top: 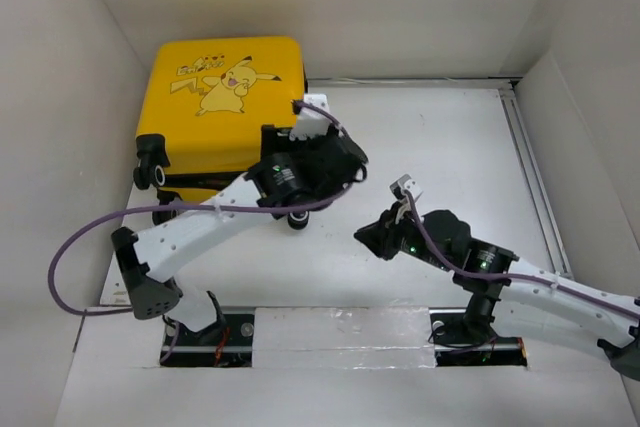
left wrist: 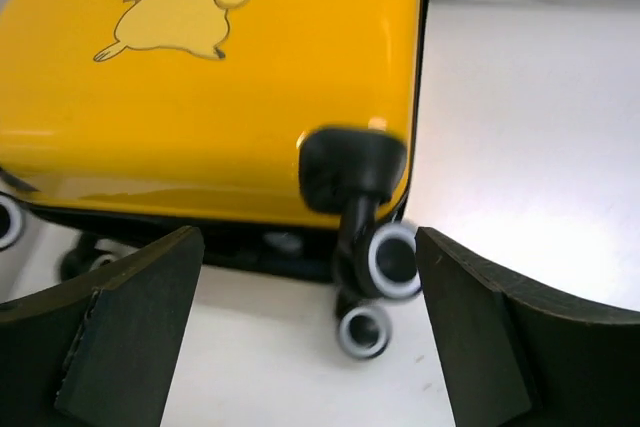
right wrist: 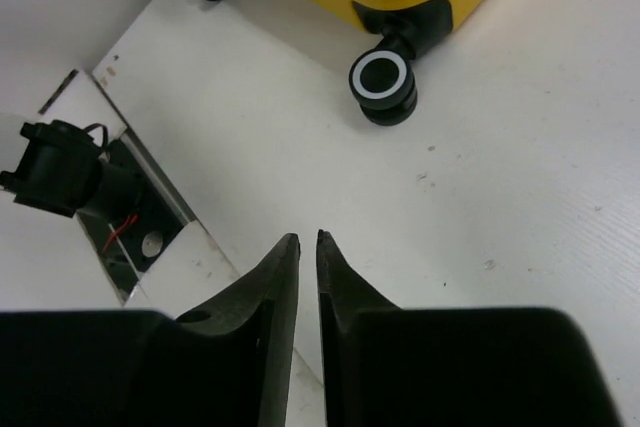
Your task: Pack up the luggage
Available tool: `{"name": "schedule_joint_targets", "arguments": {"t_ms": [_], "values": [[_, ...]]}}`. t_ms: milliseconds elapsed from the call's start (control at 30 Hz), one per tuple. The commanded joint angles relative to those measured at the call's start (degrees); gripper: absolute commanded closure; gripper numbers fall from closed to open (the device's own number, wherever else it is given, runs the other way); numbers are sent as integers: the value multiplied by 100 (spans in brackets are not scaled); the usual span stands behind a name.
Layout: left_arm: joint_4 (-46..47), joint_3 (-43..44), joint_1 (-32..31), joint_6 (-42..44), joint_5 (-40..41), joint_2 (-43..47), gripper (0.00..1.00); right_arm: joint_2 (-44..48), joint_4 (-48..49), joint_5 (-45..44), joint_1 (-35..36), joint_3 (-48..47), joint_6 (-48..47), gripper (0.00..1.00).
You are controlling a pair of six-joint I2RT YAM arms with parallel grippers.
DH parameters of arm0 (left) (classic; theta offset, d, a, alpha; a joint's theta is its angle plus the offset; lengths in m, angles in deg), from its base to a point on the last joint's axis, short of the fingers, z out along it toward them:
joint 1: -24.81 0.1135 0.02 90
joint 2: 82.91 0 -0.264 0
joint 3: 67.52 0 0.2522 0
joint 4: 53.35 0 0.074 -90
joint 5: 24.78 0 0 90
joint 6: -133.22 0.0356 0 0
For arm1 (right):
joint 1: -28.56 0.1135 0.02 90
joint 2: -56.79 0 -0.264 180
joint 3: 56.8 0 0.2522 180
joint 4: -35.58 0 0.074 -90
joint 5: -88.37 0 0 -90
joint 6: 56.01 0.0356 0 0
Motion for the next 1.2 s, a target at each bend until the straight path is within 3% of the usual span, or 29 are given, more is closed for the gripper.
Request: {"name": "schedule_joint_targets", "arguments": {"t_ms": [0,67,133,200,233,267,367,400,500,733,933,1033,1133,1167], "values": [[2381,15,767,897,-689,679,17,-274,-139,-340,-136,-437,-29,83],[3602,-320,1750,1288,-1447,1032,18,-703,-139,-340,-232,-736,-29,93],[3863,-60,2620,1183,-2516,1033,18,-1029,-68,-279,-460,-1086,-100,95],[3681,754,4338,1122,-3283,386,18,-1459,37,-78,-697,-1473,-169,100],[3523,1117,4347,1121,-3488,382,18,-1592,37,-76,-769,-1475,-170,100],[3347,1477,5121,1121,-3690,-123,19,-1715,89,-76,-848,-1727,-170,100],[2679,2767,6172,1008,-4497,-907,27,-2277,195,37,-1338,-2290,-223,100],[2469,2982,6784,954,-4718,-1371,31,-2453,195,134,-1489,-2449,-223,100],[2405,3134,7482,1024,-5072,-1962,34,-3147,195,521,-1964,-3021,-223,100],[2484,3195,8283,1078,-5089,-2947,34,-4387,424,1022,-2403,-3750,-276,100],[2414,3064,8337,1007,-5431,-3598,38,-5529,714,1286,-2728,-4365,-276,100],[2642,2529,8092,902,-5783,-3661,40,-6013,714,1444,-2782,-4823,-214,100],[3184,1362,7653,543,-6185,-3320,40,-6137,766,1384,-2904,-4894,-161,100],[3361,566,7538,367,-6354,-3153,40,-6137,767,1322,-2975,-4894,-161,100]]}}
